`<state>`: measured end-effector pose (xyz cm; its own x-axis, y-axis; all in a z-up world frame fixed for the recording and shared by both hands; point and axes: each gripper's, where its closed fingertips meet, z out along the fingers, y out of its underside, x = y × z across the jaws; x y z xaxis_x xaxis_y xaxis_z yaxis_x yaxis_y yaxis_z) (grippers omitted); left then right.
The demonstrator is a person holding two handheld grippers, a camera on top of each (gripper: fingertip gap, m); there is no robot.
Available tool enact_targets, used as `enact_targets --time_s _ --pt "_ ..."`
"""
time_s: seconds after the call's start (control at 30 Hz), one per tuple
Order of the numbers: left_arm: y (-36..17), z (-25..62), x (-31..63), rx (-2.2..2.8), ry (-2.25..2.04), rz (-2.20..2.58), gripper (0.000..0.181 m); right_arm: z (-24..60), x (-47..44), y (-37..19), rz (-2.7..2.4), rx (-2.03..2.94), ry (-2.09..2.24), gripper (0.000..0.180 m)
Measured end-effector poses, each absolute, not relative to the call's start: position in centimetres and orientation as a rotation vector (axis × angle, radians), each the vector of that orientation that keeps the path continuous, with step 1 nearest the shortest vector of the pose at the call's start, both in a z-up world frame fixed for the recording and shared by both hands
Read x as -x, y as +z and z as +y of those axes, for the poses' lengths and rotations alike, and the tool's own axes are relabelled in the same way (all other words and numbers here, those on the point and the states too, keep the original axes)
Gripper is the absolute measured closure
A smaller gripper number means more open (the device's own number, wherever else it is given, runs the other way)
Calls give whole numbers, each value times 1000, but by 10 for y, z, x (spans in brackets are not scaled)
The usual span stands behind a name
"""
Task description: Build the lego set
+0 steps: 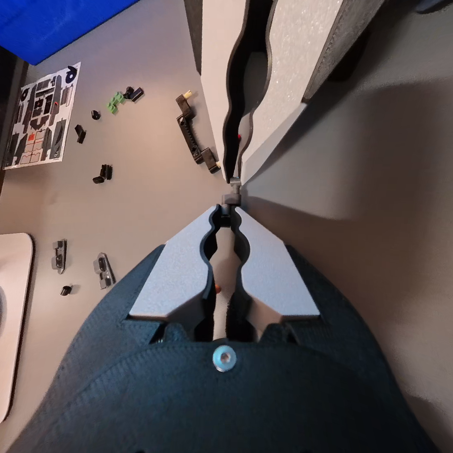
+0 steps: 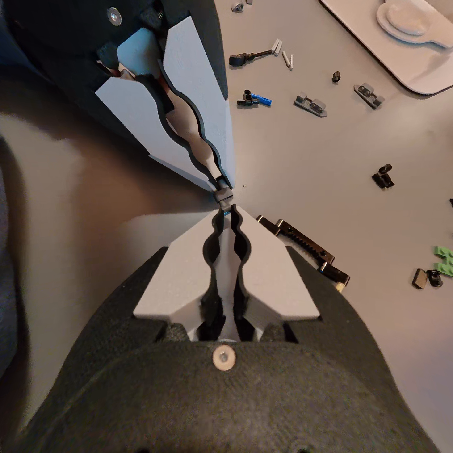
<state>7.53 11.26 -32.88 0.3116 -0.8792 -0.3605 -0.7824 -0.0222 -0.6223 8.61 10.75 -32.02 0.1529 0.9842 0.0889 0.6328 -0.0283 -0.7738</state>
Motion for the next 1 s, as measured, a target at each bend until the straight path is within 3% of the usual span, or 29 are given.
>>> enact_targets --time_s 1.0 --pt "-328 116 -74 1830 -273 1417 176 112 -86 -322 -1546 1812 743 177"
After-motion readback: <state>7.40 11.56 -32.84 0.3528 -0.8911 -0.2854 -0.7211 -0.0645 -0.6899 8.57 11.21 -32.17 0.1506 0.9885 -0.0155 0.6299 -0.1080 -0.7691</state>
